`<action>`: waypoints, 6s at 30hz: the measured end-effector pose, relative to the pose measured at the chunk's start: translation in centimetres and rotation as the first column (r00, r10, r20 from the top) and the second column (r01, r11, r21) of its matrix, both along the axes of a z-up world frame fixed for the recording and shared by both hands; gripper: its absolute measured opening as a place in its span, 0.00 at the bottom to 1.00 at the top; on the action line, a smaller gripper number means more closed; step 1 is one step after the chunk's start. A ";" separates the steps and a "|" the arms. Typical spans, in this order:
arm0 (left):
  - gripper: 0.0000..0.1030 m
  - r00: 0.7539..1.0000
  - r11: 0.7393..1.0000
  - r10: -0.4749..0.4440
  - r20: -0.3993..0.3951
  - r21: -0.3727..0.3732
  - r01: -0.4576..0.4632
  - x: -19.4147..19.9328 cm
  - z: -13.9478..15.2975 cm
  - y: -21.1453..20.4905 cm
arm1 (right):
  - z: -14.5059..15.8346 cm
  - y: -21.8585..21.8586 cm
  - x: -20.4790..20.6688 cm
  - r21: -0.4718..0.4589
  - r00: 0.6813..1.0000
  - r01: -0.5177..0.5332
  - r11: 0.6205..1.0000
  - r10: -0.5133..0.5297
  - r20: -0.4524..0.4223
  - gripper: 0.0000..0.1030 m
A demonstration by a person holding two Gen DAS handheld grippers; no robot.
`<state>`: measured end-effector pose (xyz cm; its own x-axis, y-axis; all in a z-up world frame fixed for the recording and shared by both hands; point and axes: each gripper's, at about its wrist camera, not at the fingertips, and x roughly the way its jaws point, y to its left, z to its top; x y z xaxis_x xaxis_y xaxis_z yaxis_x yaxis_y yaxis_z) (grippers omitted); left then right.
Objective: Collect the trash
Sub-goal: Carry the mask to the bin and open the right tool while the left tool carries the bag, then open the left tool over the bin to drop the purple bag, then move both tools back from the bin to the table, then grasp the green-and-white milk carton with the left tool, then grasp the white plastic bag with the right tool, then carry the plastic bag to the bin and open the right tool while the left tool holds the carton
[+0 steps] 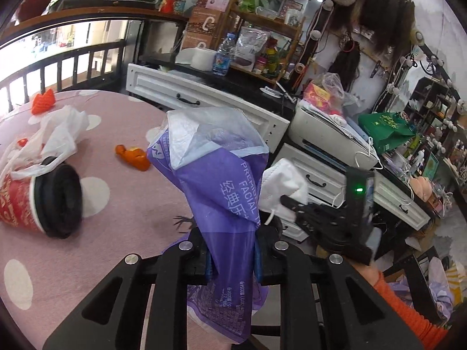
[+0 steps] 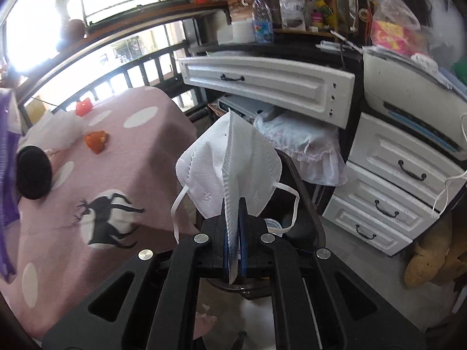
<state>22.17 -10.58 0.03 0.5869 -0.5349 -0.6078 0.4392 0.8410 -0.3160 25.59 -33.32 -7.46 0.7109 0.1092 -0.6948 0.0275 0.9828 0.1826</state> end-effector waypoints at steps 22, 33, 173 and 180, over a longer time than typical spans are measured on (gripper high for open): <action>0.19 0.979 0.977 -0.161 -0.125 0.120 0.176 6.6 -5.2 -13.3 | -7.3 -7.0 -1.7 0.086 0.980 0.174 0.981 -0.165 -0.110 0.54; 0.19 0.962 0.950 -0.113 -0.248 0.257 0.178 9.8 -11.5 -18.6 | -5.2 -10.7 -8.2 0.045 0.974 0.217 0.975 -0.214 -0.074 0.56; 0.49 0.942 0.931 0.334 -0.036 0.169 -0.323 -1.8 -0.5 23.8 | 16.5 21.0 9.9 0.118 0.910 -0.409 0.905 0.395 0.122 0.03; 0.49 0.982 0.972 0.188 -0.001 0.140 -0.186 -2.5 1.3 18.1 | 17.5 13.1 6.1 0.114 0.939 -0.321 0.940 0.301 0.164 0.03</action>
<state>19.68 7.49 1.35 0.6596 -0.3264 -0.6771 0.2659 0.9439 -0.1960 31.73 -20.24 10.04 0.7164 0.4275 -0.5514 -0.3117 0.9032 0.2952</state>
